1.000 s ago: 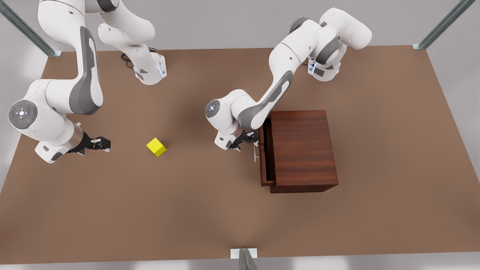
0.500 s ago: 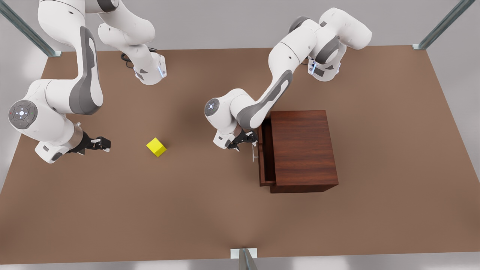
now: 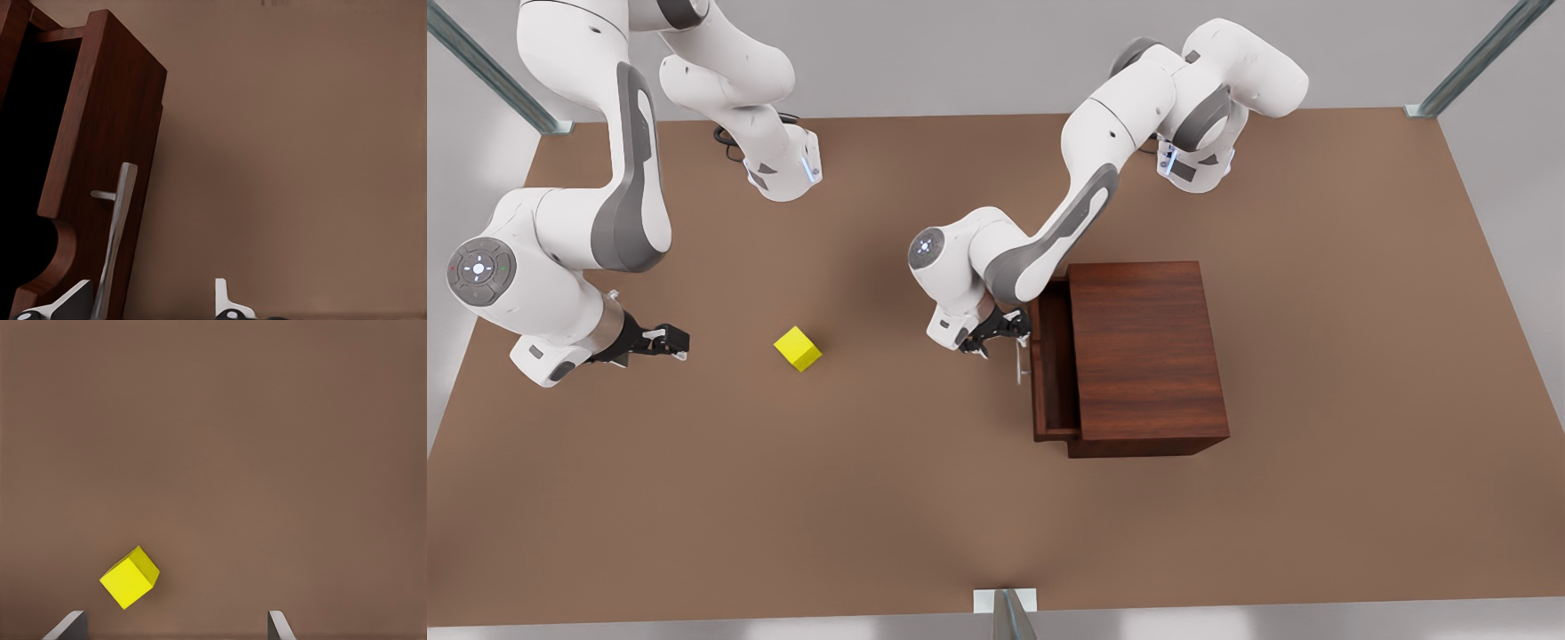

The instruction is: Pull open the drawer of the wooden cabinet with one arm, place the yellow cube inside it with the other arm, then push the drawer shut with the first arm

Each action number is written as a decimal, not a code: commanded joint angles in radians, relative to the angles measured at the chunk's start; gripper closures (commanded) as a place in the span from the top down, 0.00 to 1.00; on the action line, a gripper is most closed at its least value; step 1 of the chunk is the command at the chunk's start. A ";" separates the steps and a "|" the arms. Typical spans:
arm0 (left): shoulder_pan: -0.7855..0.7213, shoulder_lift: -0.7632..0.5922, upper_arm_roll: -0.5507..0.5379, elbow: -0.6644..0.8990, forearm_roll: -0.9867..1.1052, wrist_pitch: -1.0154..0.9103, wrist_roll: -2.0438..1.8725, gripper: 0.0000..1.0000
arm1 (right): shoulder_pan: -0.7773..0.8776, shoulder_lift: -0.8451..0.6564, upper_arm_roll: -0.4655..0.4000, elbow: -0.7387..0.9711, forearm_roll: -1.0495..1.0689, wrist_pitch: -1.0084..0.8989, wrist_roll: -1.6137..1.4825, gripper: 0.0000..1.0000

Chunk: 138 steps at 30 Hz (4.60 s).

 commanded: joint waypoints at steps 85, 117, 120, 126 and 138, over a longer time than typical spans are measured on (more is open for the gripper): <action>0.603 -0.436 -0.091 -0.124 -0.525 -0.466 0.944 1.00 | 0.116 0.001 0.003 0.031 0.016 -0.016 0.143 1.00; 0.731 -0.816 0.026 -0.613 -0.470 -0.073 1.096 1.00 | 0.110 0.020 -0.054 -0.411 0.150 0.450 0.956 1.00; 0.731 -0.813 0.026 -0.615 -0.468 -0.066 1.096 1.00 | 0.117 0.019 -0.051 -0.480 0.150 0.524 0.993 1.00; 0.732 -0.785 0.043 -0.599 -0.473 0.009 1.105 1.00 | 0.137 0.060 -0.045 -0.544 0.150 0.619 1.041 1.00; 0.734 -0.779 0.084 -0.618 -0.516 -0.009 1.110 1.00 | 0.160 0.090 0.000 -0.625 0.150 0.697 1.083 1.00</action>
